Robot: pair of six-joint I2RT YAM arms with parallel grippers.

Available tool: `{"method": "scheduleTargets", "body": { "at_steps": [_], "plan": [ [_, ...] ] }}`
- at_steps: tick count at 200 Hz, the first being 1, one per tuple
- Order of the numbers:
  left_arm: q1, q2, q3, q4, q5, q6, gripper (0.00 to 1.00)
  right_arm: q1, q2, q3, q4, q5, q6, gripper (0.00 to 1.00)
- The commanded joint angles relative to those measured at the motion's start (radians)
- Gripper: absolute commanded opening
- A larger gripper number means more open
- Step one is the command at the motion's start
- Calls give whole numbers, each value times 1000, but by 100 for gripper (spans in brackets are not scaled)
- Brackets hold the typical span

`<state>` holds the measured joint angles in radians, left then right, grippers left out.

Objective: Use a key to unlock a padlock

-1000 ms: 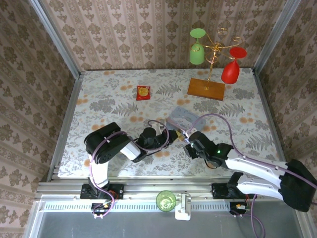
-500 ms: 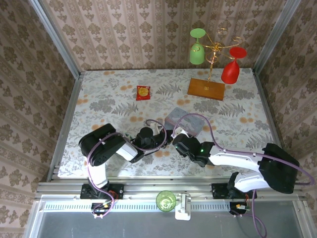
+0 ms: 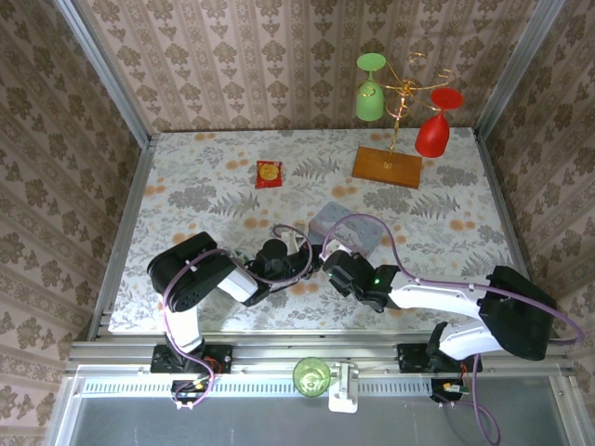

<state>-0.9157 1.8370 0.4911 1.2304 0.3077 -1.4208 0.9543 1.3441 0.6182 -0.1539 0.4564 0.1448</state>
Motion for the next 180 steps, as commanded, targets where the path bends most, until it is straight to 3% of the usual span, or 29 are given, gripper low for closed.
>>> {"method": "scheduleTargets", "body": {
  "at_steps": [1, 34, 87, 143, 180],
  "plan": [
    [-20, -28, 11, 78, 42, -7, 0, -73, -47, -45, 117, -214, 73, 2],
    [-23, -35, 1, 78, 40, -7, 0, -226, -115, -134, 247, -494, 179, 1],
    [-28, -46, -6, 78, 36, -2, 0, -382, -166, -265, 420, -756, 316, 0],
    [-36, -42, -11, 78, 29, 12, 0, -470, -197, -326, 530, -920, 407, 0],
    [-44, -16, -9, 76, 14, 29, 9, -502, -171, -339, 542, -963, 425, 0]
  ]
}}
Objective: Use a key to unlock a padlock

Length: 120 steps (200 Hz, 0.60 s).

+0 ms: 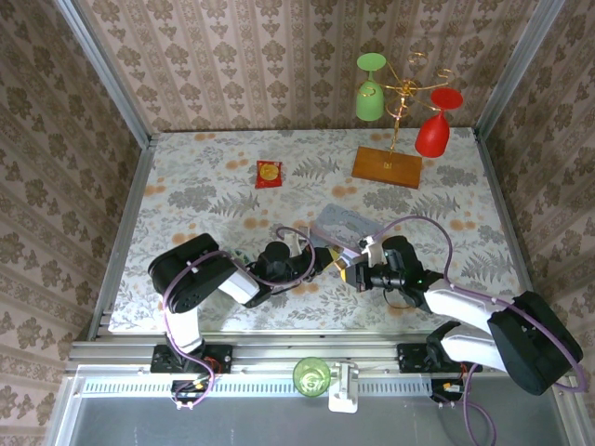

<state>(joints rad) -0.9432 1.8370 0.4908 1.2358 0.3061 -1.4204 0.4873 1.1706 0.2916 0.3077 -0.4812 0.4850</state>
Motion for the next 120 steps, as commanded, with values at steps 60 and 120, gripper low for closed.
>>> {"method": "scheduleTargets", "body": {
  "at_steps": [60, 120],
  "plan": [
    [-46, 88, -54, 69, -106, 59, 18, -44, 67, -35, 179, -57, 144, 0],
    [-33, 154, -137, 57, -224, 90, 10, -67, 89, -60, 230, -82, 192, 0]
  ]
}}
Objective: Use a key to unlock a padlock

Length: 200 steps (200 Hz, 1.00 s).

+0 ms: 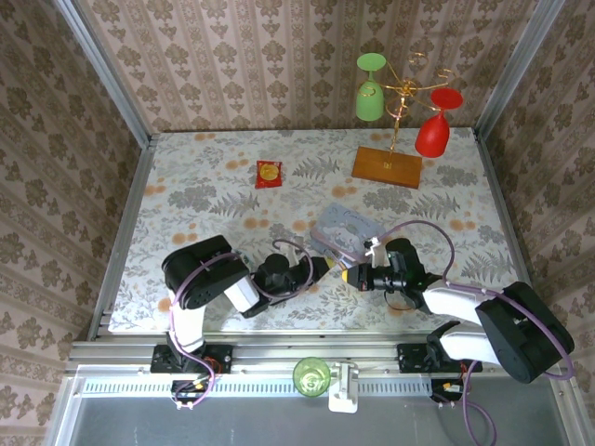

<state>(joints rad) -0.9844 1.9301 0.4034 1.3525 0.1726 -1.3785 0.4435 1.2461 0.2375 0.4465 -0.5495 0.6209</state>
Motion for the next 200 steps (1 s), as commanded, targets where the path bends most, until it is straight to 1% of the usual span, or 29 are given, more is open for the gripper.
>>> {"method": "scheduleTargets", "body": {
  "at_steps": [1, 33, 51, 69, 84, 102, 122, 132, 138, 149, 162, 169, 181, 200],
  "plan": [
    [9, 64, -51, -59, -91, 48, 9, -23, 15, -6, 93, -14, 57, 0],
    [6, 101, -37, -57, -90, 52, 11, -26, 42, -12, 126, -21, 71, 0],
    [-1, 77, -22, -65, -90, 71, 12, -29, 55, -16, 132, -18, 70, 0],
    [-10, 17, -18, -117, -107, 97, 15, -37, 78, -17, 134, -30, 86, 1],
    [-23, -80, -11, -245, -143, 144, 20, -40, 95, -3, 78, -14, 112, 3],
    [-35, -203, 9, -464, -196, 223, 24, -38, 104, 12, -24, 23, 150, 6],
    [-31, -267, 39, -564, -198, 279, 28, -38, 116, 20, -77, 32, 213, 10],
    [-38, -280, 68, -609, -192, 307, 28, -38, 135, 41, -98, 22, 241, 11],
    [-45, -287, 87, -646, -196, 326, 29, -39, 139, 61, -142, 33, 247, 15],
    [-68, -298, 137, -723, -213, 365, 29, -39, 170, 82, -198, 61, 238, 30],
    [-94, -305, 187, -803, -233, 404, 32, -38, 153, 85, -255, 124, 222, 41],
    [-102, -304, 208, -828, -237, 418, 34, -39, 109, 81, -279, 146, 211, 43],
    [-108, -292, 236, -857, -232, 434, 34, -42, 70, 75, -308, 180, 198, 43],
    [-103, -253, 262, -858, -225, 447, 36, -53, 52, 82, -335, 193, 178, 43]
  ]
}}
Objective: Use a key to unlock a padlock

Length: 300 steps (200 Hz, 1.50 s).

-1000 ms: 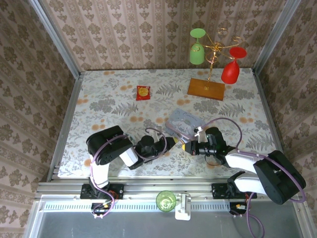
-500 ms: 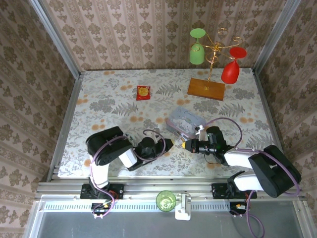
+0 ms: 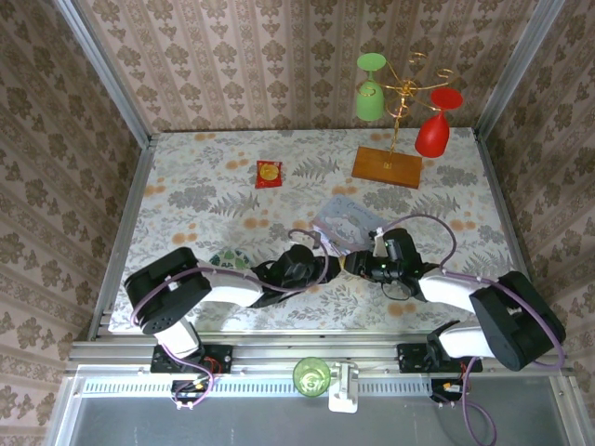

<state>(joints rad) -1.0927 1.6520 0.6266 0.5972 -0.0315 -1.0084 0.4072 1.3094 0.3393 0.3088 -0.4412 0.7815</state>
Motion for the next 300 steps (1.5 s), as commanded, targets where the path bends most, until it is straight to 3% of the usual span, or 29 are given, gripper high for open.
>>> {"method": "scheduleTargets", "body": {
  "at_steps": [1, 22, 46, 62, 88, 112, 145, 161, 198, 223, 242, 269, 300],
  "plan": [
    [6, 28, 41, -102, -19, 77, 35, -18, -11, -19, -198, 83, 17, 42],
    [16, 88, 88, -98, 16, 95, 34, -32, -6, -16, -187, 69, 19, 42],
    [16, 127, 142, -134, 8, 140, 25, -36, -42, -21, -211, 98, 14, 40],
    [20, 109, 157, -207, -53, 182, 27, -35, -142, -39, -231, 144, 9, 38],
    [28, 95, 159, -219, -57, 194, 29, -36, -300, -22, -350, 251, -62, 41],
    [32, 122, 161, -151, 14, 176, 29, -37, -351, -14, -347, 246, -104, 42],
    [-13, 151, 202, -185, -2, 138, 36, -79, -335, 43, -398, 367, -148, 46],
    [-24, 144, 212, -261, -49, 112, 45, -128, -295, 87, -398, 342, -157, 46],
    [-33, 177, 243, -302, -76, 105, 47, -139, -242, 158, -364, 355, -158, 46],
    [-35, 144, 220, -263, -79, 91, 48, -134, -230, 160, -351, 270, -195, 45],
    [-31, 49, 189, -308, -121, 124, 48, -51, -295, 105, -371, 318, -251, 42],
    [33, -104, 234, -510, -148, 277, 51, 179, -319, 92, -385, 452, -334, 43],
    [193, -165, 345, -677, -87, 457, 56, 423, -205, 148, -401, 806, -388, 44]
  ]
}}
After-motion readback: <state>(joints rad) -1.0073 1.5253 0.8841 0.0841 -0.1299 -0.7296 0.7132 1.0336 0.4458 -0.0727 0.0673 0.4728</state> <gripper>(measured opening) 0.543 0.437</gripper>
